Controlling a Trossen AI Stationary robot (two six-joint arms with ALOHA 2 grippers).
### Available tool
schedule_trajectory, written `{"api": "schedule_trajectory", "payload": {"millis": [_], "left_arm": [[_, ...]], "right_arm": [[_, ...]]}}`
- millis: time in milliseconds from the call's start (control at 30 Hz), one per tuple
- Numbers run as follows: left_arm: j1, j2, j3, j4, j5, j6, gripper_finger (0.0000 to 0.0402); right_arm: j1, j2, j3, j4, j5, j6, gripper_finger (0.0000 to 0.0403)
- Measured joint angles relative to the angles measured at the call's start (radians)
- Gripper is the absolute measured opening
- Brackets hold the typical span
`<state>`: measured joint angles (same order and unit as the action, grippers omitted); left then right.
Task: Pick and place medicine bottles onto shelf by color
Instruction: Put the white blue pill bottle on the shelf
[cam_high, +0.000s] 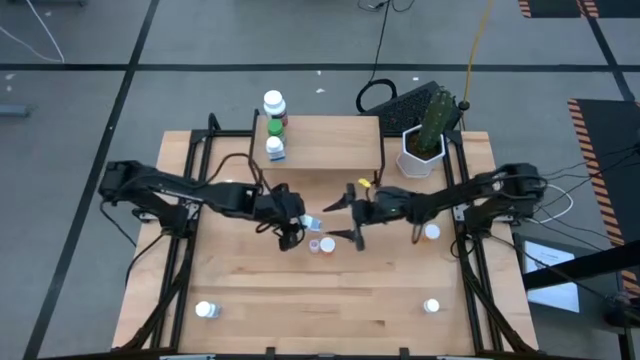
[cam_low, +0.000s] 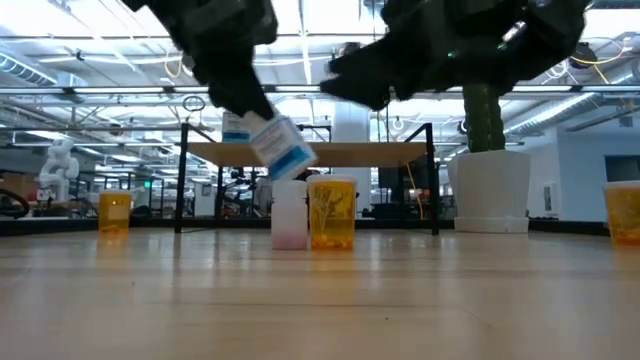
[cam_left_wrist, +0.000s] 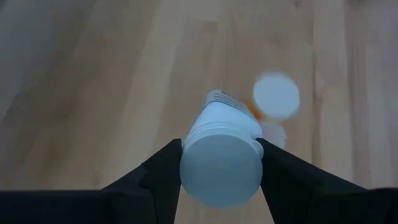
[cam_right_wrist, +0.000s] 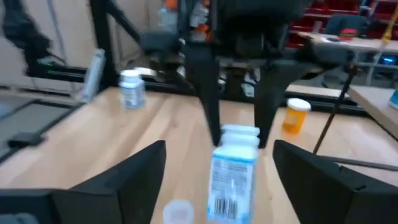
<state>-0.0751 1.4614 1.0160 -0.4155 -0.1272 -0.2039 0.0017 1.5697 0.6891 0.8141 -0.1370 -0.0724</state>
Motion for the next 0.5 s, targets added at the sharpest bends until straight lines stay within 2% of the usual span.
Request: {"api": "schedule_trajectory", "payload": {"millis": [167,500], "left_arm": [[0.008,0.035,0.056,0.019,-0.013,-0.003,0.0192],[0.01,0.03,0.119,0.057,-0.036,-0.036,0.0183]], "right_arm": [[0.0,0.118,0.045,0.055,0.067,-0.002,0.0307],[0.0,0.146,0.074,0.003,0.217,0.0,0.0302]]}}
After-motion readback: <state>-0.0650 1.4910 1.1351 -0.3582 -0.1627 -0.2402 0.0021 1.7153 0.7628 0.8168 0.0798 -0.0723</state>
